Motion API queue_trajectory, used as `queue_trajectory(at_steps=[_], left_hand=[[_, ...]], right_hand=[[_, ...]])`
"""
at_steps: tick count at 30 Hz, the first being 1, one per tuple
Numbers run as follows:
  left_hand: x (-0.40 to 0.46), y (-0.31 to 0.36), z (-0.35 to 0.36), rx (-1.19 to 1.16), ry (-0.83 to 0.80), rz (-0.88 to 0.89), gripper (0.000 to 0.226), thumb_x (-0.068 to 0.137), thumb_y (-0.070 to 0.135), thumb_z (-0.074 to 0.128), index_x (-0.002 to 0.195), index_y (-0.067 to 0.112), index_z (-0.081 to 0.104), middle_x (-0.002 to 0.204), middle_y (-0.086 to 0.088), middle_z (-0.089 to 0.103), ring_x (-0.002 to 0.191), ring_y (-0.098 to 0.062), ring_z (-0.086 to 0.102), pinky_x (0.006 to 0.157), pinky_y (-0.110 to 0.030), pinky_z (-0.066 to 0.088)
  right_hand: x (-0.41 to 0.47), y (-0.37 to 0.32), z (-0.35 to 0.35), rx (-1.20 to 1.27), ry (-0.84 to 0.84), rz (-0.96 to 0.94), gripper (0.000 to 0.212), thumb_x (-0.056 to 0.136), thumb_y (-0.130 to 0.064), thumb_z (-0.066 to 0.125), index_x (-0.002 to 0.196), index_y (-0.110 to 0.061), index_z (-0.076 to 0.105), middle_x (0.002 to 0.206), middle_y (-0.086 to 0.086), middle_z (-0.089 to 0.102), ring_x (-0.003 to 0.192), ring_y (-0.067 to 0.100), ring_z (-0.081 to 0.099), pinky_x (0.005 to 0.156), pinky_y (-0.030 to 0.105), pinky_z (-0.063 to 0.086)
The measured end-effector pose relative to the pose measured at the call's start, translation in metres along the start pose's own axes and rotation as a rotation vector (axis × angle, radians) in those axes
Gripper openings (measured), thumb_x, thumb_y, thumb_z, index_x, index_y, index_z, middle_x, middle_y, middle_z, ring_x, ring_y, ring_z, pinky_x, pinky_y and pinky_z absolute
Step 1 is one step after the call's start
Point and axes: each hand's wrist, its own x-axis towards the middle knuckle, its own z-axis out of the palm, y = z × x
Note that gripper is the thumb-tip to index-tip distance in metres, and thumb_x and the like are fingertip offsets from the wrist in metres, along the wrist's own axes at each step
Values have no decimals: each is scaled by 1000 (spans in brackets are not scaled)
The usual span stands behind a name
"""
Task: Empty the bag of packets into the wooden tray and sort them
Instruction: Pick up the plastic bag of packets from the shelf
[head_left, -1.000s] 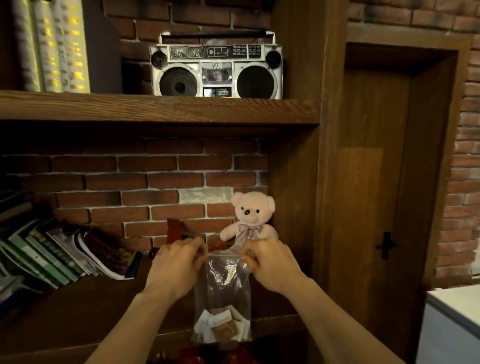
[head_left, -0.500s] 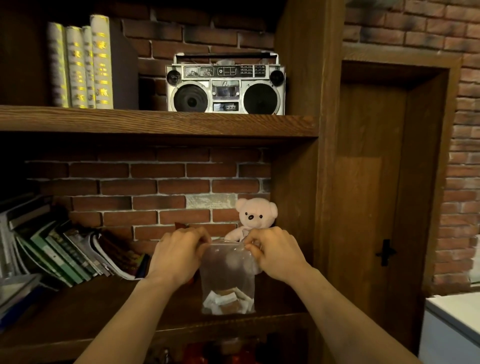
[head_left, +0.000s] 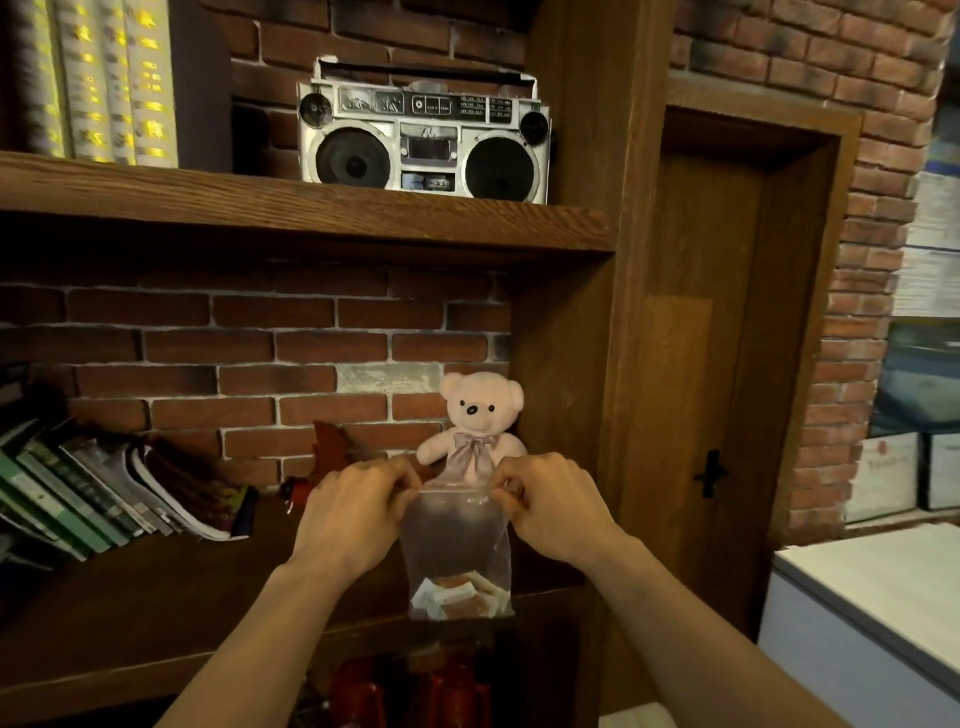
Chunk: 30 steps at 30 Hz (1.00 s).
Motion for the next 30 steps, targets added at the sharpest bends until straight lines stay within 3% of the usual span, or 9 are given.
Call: queue_trajectory(at_steps=[7, 14, 19, 23, 26, 28, 30], left_hand=[[1, 17, 31, -56, -61, 58, 4, 93, 37, 61, 95, 40, 59, 100, 14, 71, 92, -18, 67, 77, -40, 56], [-5, 84, 46, -125, -87, 170, 6, 92, 32, 62, 92, 38, 64, 95, 13, 69, 91, -15, 64, 65, -33, 44], [-14, 169, 46, -204, -111, 283, 7, 95, 31, 62, 97, 37, 66, 95, 12, 73, 85, -8, 65, 70, -33, 55], [-34, 262, 51, -283, -155, 392, 5, 95, 35, 61, 99, 38, 64, 100, 17, 69, 84, -2, 60, 67, -24, 47], [-59, 334, 52, -335, -146, 471, 9, 95, 34, 63, 102, 38, 65, 103, 16, 68, 91, -3, 61, 73, -25, 51], [-78, 386, 54, -379, -145, 534, 9, 96, 32, 61, 101, 38, 65, 104, 15, 69, 94, -8, 63, 78, -31, 55], [-98, 435, 53, -430, -155, 590, 7, 96, 33, 60, 99, 37, 65, 103, 14, 70, 93, -9, 62, 78, -32, 53]], right_hand=[[-30, 18, -5, -18, -34, 100, 13, 95, -32, 59, 102, -34, 69, 97, -14, 74, 85, 12, 67, 74, 42, 60], [-85, 53, -51, -40, -81, 245, 12, 96, -28, 58, 100, -34, 67, 95, -13, 71, 87, 11, 65, 78, 41, 59], [-145, 85, -107, -98, -4, 343, 16, 94, -21, 60, 100, -32, 70, 94, -14, 71, 85, 9, 65, 72, 32, 58], [-216, 120, -168, -203, 53, 444, 15, 93, -19, 63, 99, -32, 70, 95, -15, 70, 85, 9, 65, 74, 32, 59], [-274, 142, -217, -286, 70, 536, 12, 95, -25, 62, 101, -33, 68, 92, -13, 66, 76, 7, 56, 59, 15, 38], [-318, 156, -250, -329, 119, 611, 13, 92, -26, 62, 99, -33, 69, 94, -13, 71, 77, 10, 58, 57, 18, 36], [-363, 168, -280, -370, 147, 703, 12, 90, -29, 63, 98, -34, 71, 92, -11, 74, 81, 13, 64, 65, 28, 49]])
